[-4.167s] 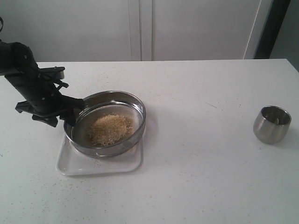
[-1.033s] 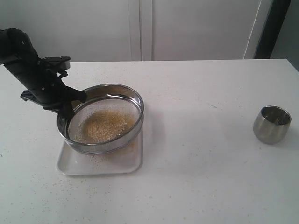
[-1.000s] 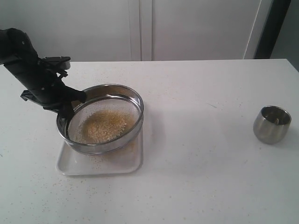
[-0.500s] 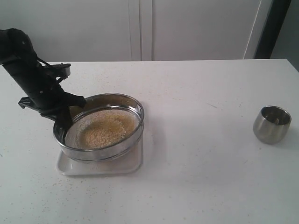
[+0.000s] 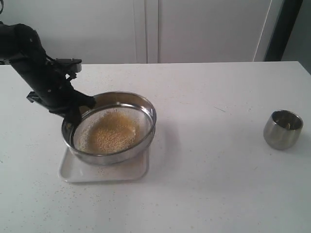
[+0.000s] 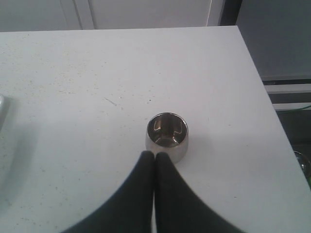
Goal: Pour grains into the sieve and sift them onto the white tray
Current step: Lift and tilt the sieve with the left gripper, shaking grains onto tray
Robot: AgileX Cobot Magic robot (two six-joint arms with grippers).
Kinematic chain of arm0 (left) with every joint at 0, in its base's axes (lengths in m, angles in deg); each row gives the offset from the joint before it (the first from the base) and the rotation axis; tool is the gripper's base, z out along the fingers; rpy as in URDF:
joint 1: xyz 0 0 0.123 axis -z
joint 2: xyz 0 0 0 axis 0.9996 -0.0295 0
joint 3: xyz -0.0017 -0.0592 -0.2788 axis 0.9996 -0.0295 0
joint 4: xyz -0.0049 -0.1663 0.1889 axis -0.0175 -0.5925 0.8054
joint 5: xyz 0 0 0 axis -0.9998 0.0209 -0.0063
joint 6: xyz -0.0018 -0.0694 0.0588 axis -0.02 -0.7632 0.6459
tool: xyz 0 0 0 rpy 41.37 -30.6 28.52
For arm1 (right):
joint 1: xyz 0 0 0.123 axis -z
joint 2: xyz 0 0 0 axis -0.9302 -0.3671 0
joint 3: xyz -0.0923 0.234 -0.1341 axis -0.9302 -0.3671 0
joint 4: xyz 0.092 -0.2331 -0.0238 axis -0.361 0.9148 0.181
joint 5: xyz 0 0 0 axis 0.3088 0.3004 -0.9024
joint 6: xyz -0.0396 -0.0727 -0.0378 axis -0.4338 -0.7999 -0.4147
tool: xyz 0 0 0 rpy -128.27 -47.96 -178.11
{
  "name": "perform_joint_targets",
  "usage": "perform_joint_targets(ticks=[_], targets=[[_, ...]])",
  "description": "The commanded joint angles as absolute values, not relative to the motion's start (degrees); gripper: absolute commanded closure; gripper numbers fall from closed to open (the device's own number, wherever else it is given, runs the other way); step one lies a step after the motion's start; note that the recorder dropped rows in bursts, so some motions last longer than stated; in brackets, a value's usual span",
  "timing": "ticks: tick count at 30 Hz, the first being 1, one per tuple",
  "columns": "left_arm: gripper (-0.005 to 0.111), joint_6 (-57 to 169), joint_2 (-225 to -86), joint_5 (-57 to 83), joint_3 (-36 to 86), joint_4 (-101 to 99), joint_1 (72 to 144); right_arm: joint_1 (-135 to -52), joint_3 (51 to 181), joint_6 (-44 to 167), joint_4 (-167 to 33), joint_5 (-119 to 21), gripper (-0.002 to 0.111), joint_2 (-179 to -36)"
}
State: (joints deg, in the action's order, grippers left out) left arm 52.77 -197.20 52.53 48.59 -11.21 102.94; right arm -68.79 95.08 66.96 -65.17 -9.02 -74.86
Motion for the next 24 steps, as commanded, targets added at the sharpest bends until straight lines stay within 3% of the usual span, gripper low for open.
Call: perform_joint_targets(ticks=[1,6,12,19,24], targets=[[0.107,43.44,-198.47,46.31,53.69,-9.42,101.58,-68.46,95.20,67.16,-65.09,-9.21,0.108,-74.58],[0.107,49.89,-199.52,65.80,56.19,-9.52,101.72,-68.46,95.20,67.16,-65.09,-9.21,0.108,-74.58],[0.107,48.65,-199.49,46.88,51.27,-9.40,102.71,-68.46,95.20,67.16,-65.09,-9.21,0.108,-74.58],[0.107,49.41,-199.07,62.39,52.25,-9.40,102.98,-68.46,95.20,67.16,-65.09,-9.21,0.108,-74.58],[0.107,52.16,-198.24,47.52,51.53,-8.82,103.51,-68.46,95.20,67.16,-65.09,-9.21,0.108,-74.58]])
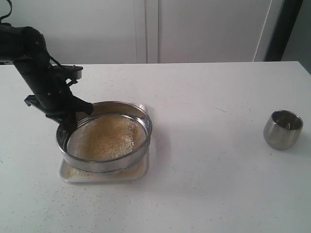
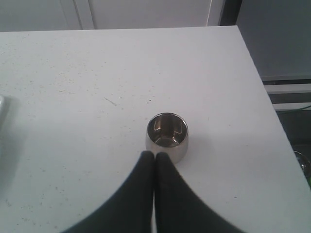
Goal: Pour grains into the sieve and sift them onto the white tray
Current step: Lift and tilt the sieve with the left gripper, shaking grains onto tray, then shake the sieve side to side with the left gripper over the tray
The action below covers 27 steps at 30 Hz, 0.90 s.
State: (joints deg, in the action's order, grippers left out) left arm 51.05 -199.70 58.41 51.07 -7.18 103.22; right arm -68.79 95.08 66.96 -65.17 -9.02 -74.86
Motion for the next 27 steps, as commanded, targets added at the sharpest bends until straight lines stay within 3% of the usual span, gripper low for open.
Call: perform_joint_targets(ticks=[1,7,13,19,21,25,27], targets=[[0.107,51.29,-198.50,46.38,52.14,-8.82,103.31,-68.46,95.20,67.16,-65.09,-9.21,0.108,-74.58],[0.107,46.92,-197.97,62.53,53.23,-9.48,103.03,-68.46,95.20,67.16,-65.09,-9.21,0.108,-74.58],[0.107,43.81,-199.77,43.37,54.80,-9.22,102.77,-68.46,95.20,67.16,-65.09,-9.21,0.108,-74.58],[0.107,43.18,-201.15,62.38,58.04,-9.15,102.29,-68.46,95.20,67.16,-65.09,-9.21,0.108,-74.58],[0.107,45.70,-199.92,62.68,57.66,-9.02,103.37,-68.46,95.20,67.16,-65.09,-9.21,0.108,-74.58],[0.107,43.20,-199.82,49.52,59.23,-3.63,104.02,-68.46,95.20,67.16,-65.09,-9.21,0.108,-74.58],[0.107,39.80,-202.35,53.15,63.29,-3.39,102.70,-68.46,95.20,67.16,-65.09,-9.21,0.108,-74.58]])
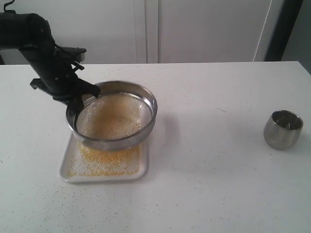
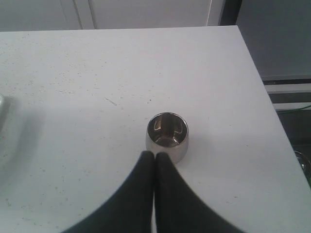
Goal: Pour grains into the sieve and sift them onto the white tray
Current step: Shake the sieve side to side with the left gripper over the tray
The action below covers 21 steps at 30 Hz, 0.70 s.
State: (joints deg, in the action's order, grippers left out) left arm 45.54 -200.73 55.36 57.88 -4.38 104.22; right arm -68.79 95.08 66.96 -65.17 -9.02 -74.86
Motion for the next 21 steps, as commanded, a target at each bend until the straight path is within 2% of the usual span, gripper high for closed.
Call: perform_joint_targets(ticks=[1,5,9,12,14,17,19,21], targets=[[0.107,39.79,-204.18,59.40,66.16,-3.51,101.87,-68.46,95.20,67.16,-65.09,-9.21,0.108,-74.58],[0.107,46.06,-202.56,71.04,66.11,-3.63,101.63,-68.46,95.20,67.16,-65.09,-9.21,0.108,-74.58],[0.107,48.65,-195.47,63.59,58.01,-4.24,102.96,-68.46,95.20,67.16,-65.09,-9.21,0.108,-74.58],[0.107,47.83,-196.46,54.83,58.06,-3.95,102.11,-68.46,95.20,67.16,-65.09,-9.21,0.108,-74.58],[0.107,47.25,-199.97,57.13,62.22,-4.48,100.97,-68.46,95.20,67.16,-65.09,-9.21,0.108,-74.58],[0.107,47.36,-202.53,69.37,67.35,-5.01,100.40,-68.46,95.20,67.16,-65.09,-9.21,0.108,-74.58],[0.107,49.96,-200.60,72.41,64.81,-6.05,100.53,-68.46,95.20,67.16,-65.09,-9.21,0.108,-74.58],[0.107,51.25,-197.31,66.24,58.81,-8.05,101.00,-68.46,95.20,67.21,-65.09,-9.21,0.108,-74.47]])
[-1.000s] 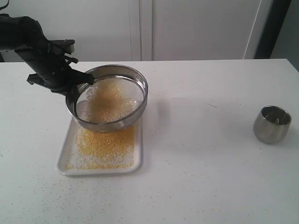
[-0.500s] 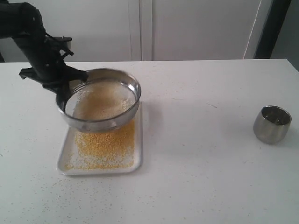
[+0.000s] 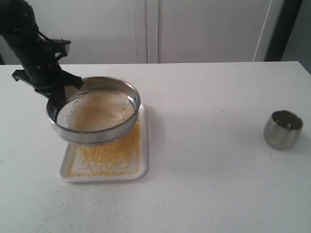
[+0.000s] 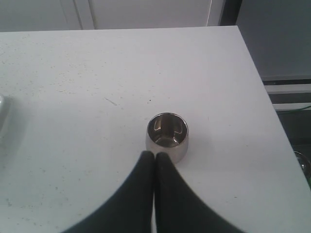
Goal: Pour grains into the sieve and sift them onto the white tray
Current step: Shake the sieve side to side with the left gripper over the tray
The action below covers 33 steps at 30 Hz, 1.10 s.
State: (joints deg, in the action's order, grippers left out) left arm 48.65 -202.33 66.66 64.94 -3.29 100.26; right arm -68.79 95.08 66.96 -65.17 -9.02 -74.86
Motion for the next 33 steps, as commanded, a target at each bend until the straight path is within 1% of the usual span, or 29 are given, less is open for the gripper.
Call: perform_joint_targets(ticks=[1,2,4,5,7,8,10,12,14,16,17,18,20,22,23,24,27,28,29,30,31,32,33], targets=[[0.107,51.54,-196.07,60.53,56.19,-8.62,101.00,-68.46,95.20,67.21,-65.09,-9.21,0.108,-74.47],[0.107,51.51,-195.79,55.22,54.81,-8.62,101.00,-68.46,95.20,67.21,-65.09,-9.21,0.108,-74.47],[0.107,49.80,-197.54,51.45,56.31,-8.62,100.46,-68.46,95.20,67.21,-65.09,-9.21,0.108,-74.47],[0.107,49.29,-199.19,53.54,58.53,-9.39,100.01,-68.46,95.20,67.21,-65.09,-9.21,0.108,-74.47],[0.107,48.65,-201.42,62.13,62.33,-12.32,99.26,-68.46,95.20,67.21,-65.09,-9.21,0.108,-74.47],[0.107,48.65,-201.55,66.67,62.73,-13.83,99.28,-68.46,95.20,67.21,-65.09,-9.21,0.108,-74.47],[0.107,53.34,-199.17,68.44,59.21,-15.20,100.02,-68.46,95.20,67.21,-65.09,-9.21,0.108,-74.47],[0.107,55.79,-195.68,61.21,53.60,-15.31,101.84,-68.46,95.20,67.21,-65.09,-9.21,0.108,-74.31],[0.107,56.37,-193.83,47.32,49.90,-12.22,103.16,-68.46,95.20,67.21,-65.09,-9.21,0.108,-74.31],[0.107,52.79,-195.01,37.04,50.47,-11.56,102.74,-68.46,95.20,67.21,-65.09,-9.21,0.108,-74.31],[0.107,50.08,-196.10,37.12,52.10,-11.56,102.03,-68.46,95.20,67.21,-65.09,-9.21,0.108,-74.31],[0.107,47.02,-196.99,39.71,54.18,-11.56,101.49,-68.46,95.20,67.21,-65.09,-9.21,0.108,-74.31],[0.107,44.93,-198.45,53.57,57.89,-11.67,100.56,-68.46,95.20,67.21,-65.09,-9.21,0.108,-74.31],[0.107,48.65,-198.29,64.62,57.34,-11.54,100.45,-68.46,95.20,67.21,-65.09,-9.21,0.108,-74.31],[0.107,51.02,-197.45,65.21,55.56,-11.73,101.02,-68.46,95.20,67.21,-65.09,-9.21,0.108,-74.31],[0.107,51.86,-196.49,61.92,53.94,-11.73,101.27,-68.46,95.20,67.21,-65.09,-9.21,0.108,-74.31],[0.107,50.19,-196.32,44.28,53.50,-10.60,101.59,-68.46,95.20,67.21,-65.09,-9.21,0.108,-74.31],[0.107,49.58,-197.03,42.35,54.65,-10.60,101.27,-68.46,95.20,67.21,-65.09,-9.21,0.108,-74.31],[0.107,46.61,-199.10,47.75,58.90,-10.42,100.89,-68.46,95.20,67.21,-65.09,-9.21,0.108,-74.31],[0.107,46.63,-199.49,51.98,60.63,-10.32,100.89,-68.46,95.20,67.21,-65.09,-9.21,0.108,-74.31],[0.107,47.71,-199.81,64.63,61.82,-10.21,101.14,-68.46,95.20,67.21,-65.09,-9.21,0.108,-74.31],[0.107,49.29,-199.55,67.73,61.19,-10.21,101.72,-68.46,95.20,67.21,-65.09,-9.21,0.108,-74.31],[0.107,54.34,-198.80,64.82,59.49,-10.08,102.53,-68.46,95.20,67.21,-65.09,-9.21,0.108,-74.31]])
